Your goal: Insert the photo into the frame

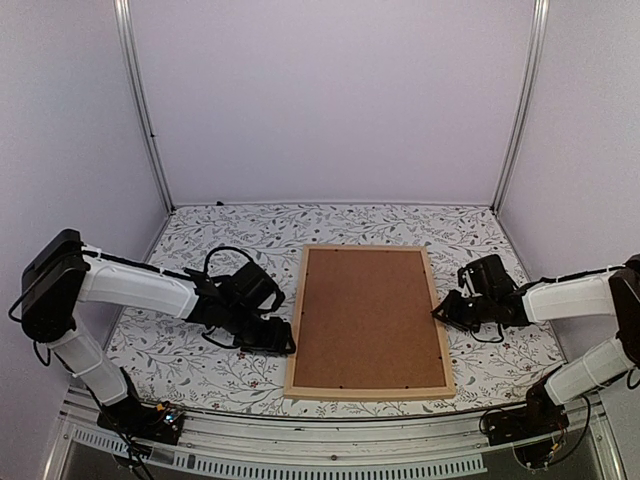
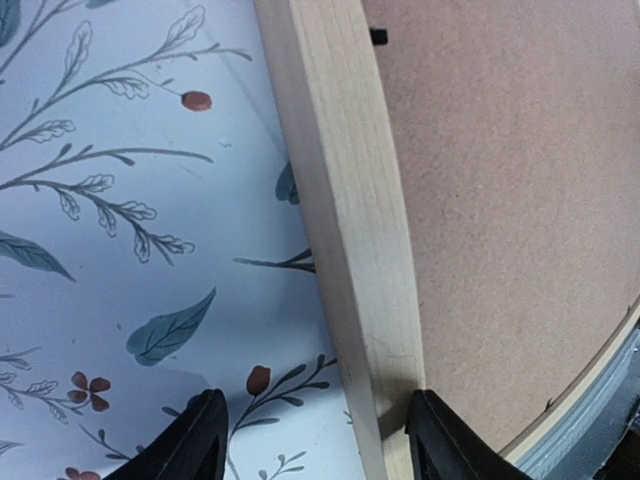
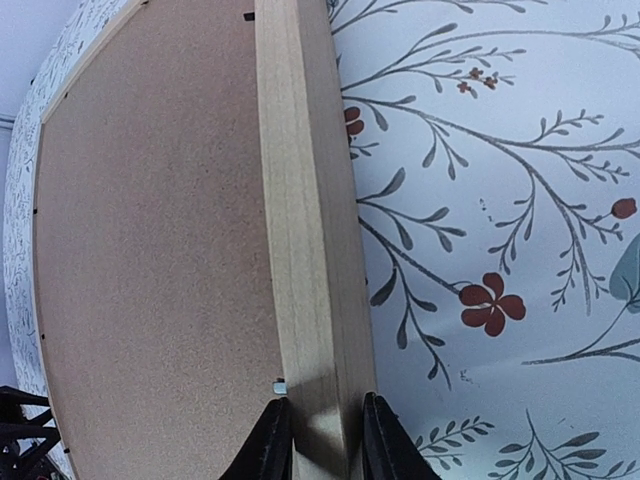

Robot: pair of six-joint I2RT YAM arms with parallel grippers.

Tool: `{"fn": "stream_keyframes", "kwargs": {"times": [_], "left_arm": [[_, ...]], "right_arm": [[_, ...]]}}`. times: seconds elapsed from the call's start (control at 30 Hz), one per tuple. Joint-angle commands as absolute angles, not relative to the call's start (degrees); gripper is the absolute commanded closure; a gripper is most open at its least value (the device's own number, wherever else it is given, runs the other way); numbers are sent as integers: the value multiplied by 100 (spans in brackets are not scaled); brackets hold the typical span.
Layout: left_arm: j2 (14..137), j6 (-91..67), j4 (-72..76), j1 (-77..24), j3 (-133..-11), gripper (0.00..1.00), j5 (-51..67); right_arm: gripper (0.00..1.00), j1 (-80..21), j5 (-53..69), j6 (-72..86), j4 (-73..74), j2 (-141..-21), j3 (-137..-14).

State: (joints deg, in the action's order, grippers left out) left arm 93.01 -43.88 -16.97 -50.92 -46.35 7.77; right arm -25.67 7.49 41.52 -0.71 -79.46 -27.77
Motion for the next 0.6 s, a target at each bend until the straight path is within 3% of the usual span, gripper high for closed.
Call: {"fn": "stream_keyframes", "kwargs": {"times": [0.0,0.57], "left_arm": [[9328,-4267,-2100,-5055,-4732,36,422],[9021,-4577,-3053,-5627,-4922,35,18]], "right_arm": [[74,-2777,1133,4346,447,-7940,-2685],[73,-2782,1072,4101,514,-8117,-2840]]}}
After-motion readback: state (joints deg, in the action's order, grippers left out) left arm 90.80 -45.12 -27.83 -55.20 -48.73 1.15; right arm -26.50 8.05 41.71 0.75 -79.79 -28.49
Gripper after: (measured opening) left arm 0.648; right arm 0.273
